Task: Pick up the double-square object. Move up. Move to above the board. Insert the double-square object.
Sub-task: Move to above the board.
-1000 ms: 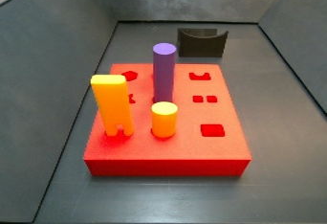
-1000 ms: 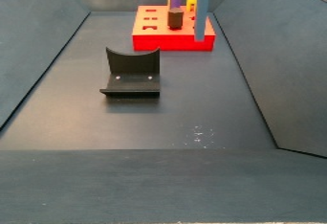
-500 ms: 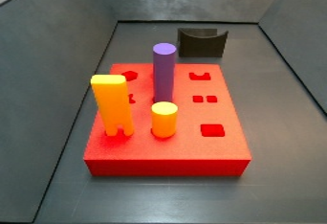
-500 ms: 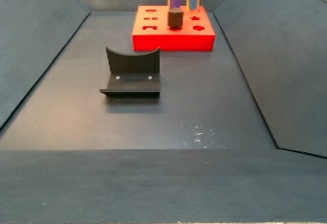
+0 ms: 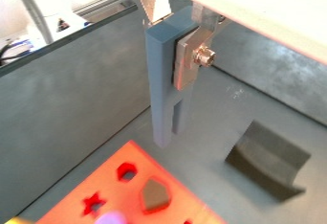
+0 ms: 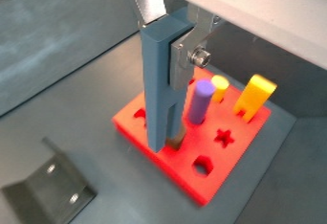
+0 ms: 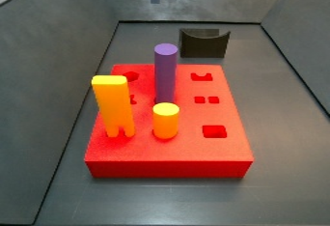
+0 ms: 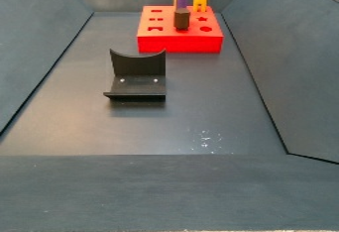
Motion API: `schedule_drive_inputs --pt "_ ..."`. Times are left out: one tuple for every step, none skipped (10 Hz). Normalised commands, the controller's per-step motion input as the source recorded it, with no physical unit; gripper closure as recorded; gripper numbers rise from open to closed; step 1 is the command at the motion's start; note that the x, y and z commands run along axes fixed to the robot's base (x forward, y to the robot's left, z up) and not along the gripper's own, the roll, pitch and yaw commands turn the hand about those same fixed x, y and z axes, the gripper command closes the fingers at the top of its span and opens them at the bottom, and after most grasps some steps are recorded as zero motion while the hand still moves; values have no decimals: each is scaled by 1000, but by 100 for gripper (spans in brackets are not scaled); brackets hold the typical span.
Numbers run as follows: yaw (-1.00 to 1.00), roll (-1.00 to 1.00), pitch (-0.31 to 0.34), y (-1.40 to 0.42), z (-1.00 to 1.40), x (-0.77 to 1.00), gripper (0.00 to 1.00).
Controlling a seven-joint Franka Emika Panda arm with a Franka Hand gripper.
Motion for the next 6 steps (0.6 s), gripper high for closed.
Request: schedule_drive_inputs --pt "10 7 98 -1000 252 100 100" --pt "9 8 111 -1000 254 115 100" --pt "9 3 124 -794 211 132 100" --pt "8 5 124 -641 169 119 100" --pt "11 13 116 -344 99 89 100" --pt "12 13 96 -205 64 71 100"
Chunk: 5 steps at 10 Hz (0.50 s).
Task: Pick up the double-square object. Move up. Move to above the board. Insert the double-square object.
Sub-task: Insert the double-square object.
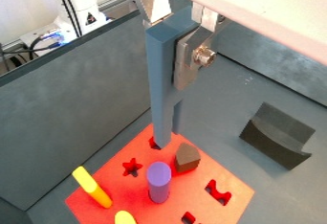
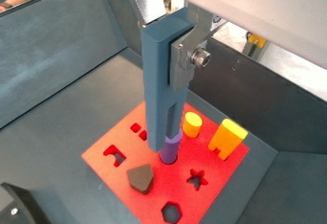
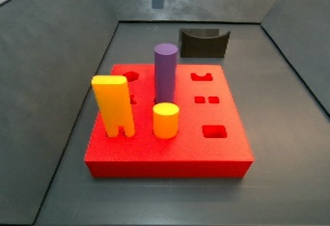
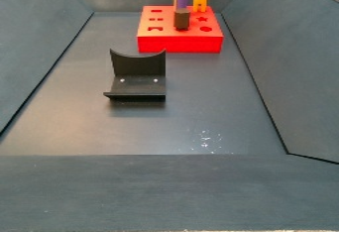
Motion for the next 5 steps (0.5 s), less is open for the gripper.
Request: schedule_drive_inputs --pt "0 0 0 0 0 86 100" --pt "-169 0 0 -14 0 349 100" --pt "-251 -17 -11 -129 -14 331 100" --pt "-440 -37 -60 -143 -66 529 100" --pt "-634 -34 -67 -114 -77 400 100"
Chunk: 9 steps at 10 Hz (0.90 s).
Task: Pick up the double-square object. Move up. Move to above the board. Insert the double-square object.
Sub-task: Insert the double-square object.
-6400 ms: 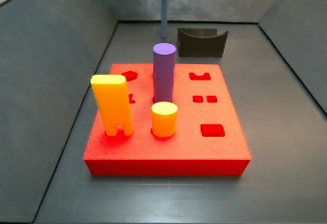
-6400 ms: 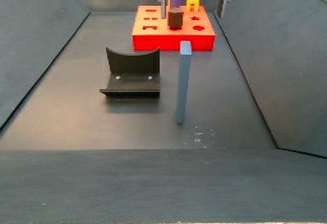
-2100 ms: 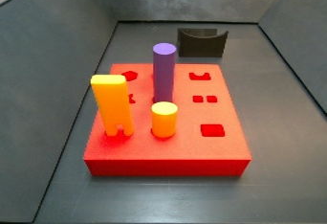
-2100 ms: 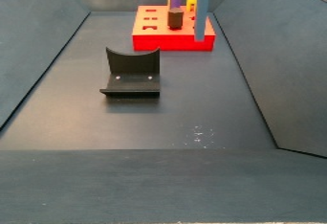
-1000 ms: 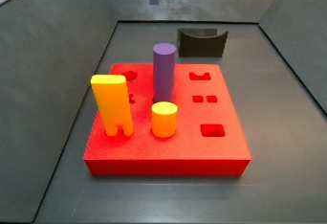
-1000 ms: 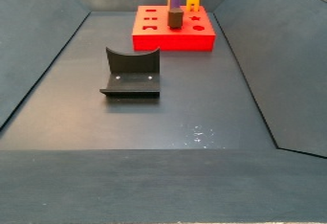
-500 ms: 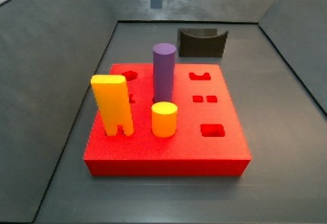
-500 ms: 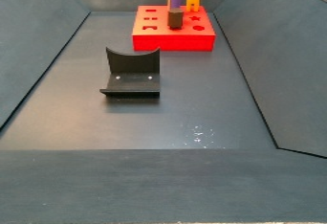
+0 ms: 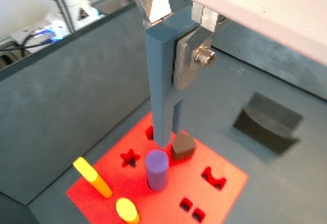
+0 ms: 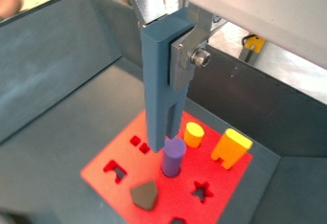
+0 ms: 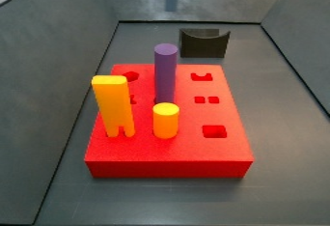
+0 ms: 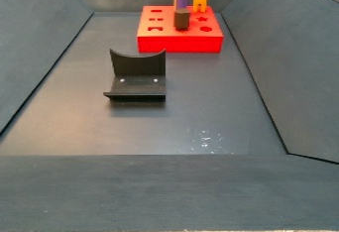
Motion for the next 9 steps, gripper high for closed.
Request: schedule_drive_inputs --pt "-660 -11 -53 -77 -120 403 100" --pt "-720 -17 -47 -66 -103 354 100" --pt "-600 -39 -46 -54 -71 506 100" --pt "-557 -27 -49 -69 -97 557 100" --pt "-571 -1 -43 -77 -143 540 100" --pt "-780 0 -23 -69 -283 317 100" --pt "-1000 9 -37 -9 -346 29 100" --pt "-1000 7 -40 -6 -340 17 100" --pt "-1000 0 -27 0 -331 6 100"
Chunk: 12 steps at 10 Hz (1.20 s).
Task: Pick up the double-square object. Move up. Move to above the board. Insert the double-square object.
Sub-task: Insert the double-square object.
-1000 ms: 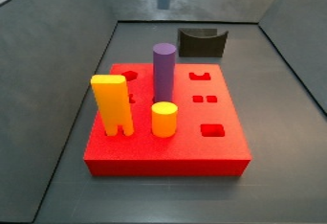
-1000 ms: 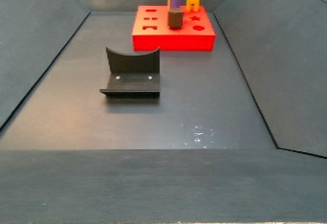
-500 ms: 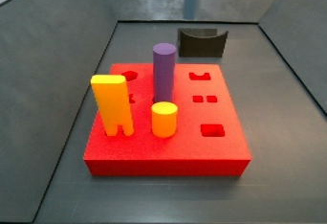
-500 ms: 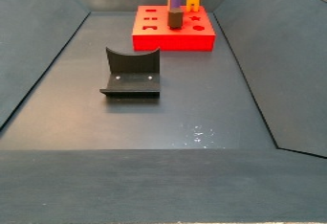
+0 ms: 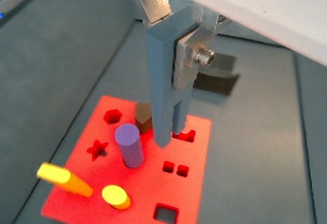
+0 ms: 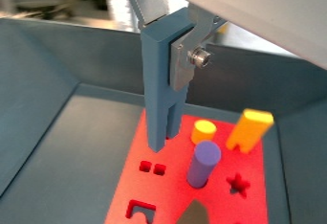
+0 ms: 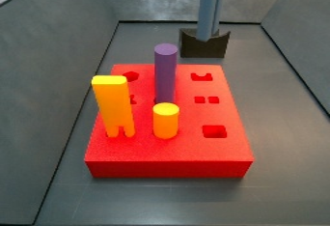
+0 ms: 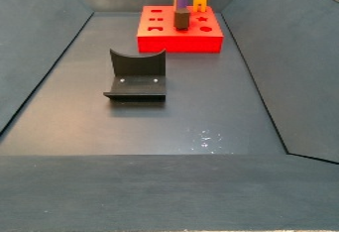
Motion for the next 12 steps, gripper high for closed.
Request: schedule_drive_inputs --pt "-1000 1 -27 0 -337 0 100" --pt "-1000 3 -23 0 -349 0 100" --pt "-1000 4 -51 0 -374 6 100" --pt "-1000 0 -113 0 -349 46 100" --pt "-986 0 -133 0 -377 109 100" --pt "-1000 23 -84 0 -414 57 100" --pt "-1000 34 -73 0 -431 54 100" --pt "-1000 34 -86 0 -426 71 100" --pt "-1000 59 -81 0 -466 97 100" --pt "-1000 174 -20 -6 -626 123 100" --pt "-877 216 -20 -3 -726 246 100" --pt "-877 243 0 0 -691 234 100"
